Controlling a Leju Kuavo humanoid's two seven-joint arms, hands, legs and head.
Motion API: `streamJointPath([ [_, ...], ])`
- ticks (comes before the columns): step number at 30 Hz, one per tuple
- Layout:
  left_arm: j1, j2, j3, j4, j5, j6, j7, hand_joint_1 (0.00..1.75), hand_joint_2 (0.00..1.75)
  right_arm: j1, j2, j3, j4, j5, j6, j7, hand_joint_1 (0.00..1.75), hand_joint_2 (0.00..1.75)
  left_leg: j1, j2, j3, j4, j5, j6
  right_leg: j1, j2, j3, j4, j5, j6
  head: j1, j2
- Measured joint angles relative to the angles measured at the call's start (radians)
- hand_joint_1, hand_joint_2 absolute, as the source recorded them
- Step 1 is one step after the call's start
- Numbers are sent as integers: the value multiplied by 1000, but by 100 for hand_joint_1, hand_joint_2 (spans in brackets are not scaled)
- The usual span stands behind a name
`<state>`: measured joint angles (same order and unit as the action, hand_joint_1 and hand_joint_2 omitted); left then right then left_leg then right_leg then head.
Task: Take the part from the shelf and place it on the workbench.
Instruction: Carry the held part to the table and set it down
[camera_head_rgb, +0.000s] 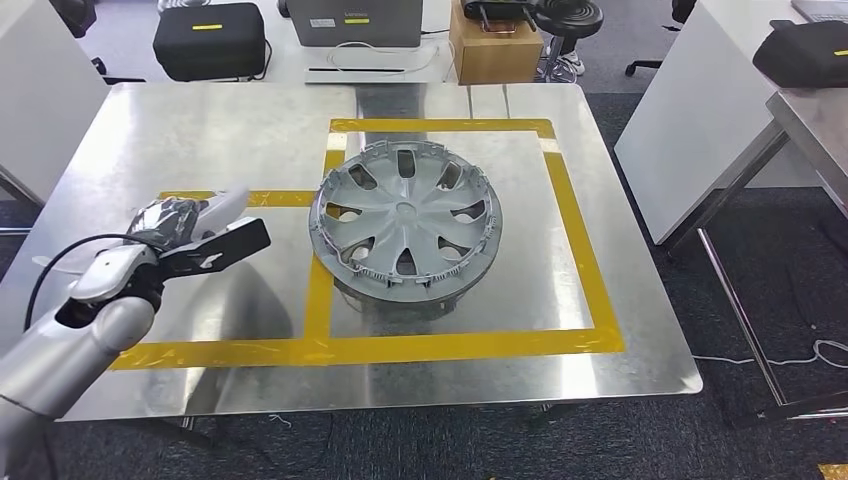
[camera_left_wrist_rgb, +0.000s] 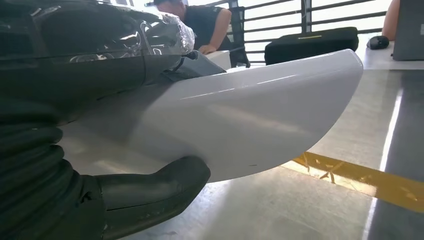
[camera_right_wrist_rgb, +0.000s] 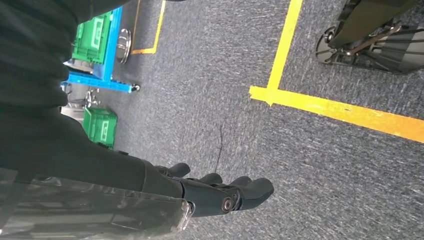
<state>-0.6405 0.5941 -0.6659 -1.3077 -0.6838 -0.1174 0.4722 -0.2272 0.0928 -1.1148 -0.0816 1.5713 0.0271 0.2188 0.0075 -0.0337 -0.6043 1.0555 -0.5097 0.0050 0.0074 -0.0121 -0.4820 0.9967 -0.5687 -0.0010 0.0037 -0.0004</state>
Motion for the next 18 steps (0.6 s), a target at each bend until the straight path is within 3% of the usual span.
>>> streamJointPath([
  [3, -8, -12, -15, 20, -1, 11, -1, 175, 175, 4, -1, 4, 0, 0, 1, 6, 0, 175, 0, 3, 0, 0, 0, 0, 0, 1, 0, 0, 0, 0, 0, 0],
  [7, -18, -19, -32, 36, -1, 20, 0, 0, 175, 11, -1, 6, 0, 0, 2, 7, 0, 175, 0, 8, 0, 0, 0, 0, 0, 3, 0, 0, 0, 0, 0, 0],
  [11, -26, -23, -44, 45, -6, 27, 10, 0, 0, 13, -2, 9, 0, 0, 1, 7, 0, 175, 0, 14, 1, 0, 0, 0, 0, 7, 1, 0, 1, 1, 0, 0],
  [18, -32, -20, -51, 56, 26, 51, 34, 0, 0, 14, -2, 12, 0, 0, -1, 7, 0, 175, 0, 21, 1, -1, 0, 0, 0, 13, 1, 0, 2, 3, 0, 0],
])
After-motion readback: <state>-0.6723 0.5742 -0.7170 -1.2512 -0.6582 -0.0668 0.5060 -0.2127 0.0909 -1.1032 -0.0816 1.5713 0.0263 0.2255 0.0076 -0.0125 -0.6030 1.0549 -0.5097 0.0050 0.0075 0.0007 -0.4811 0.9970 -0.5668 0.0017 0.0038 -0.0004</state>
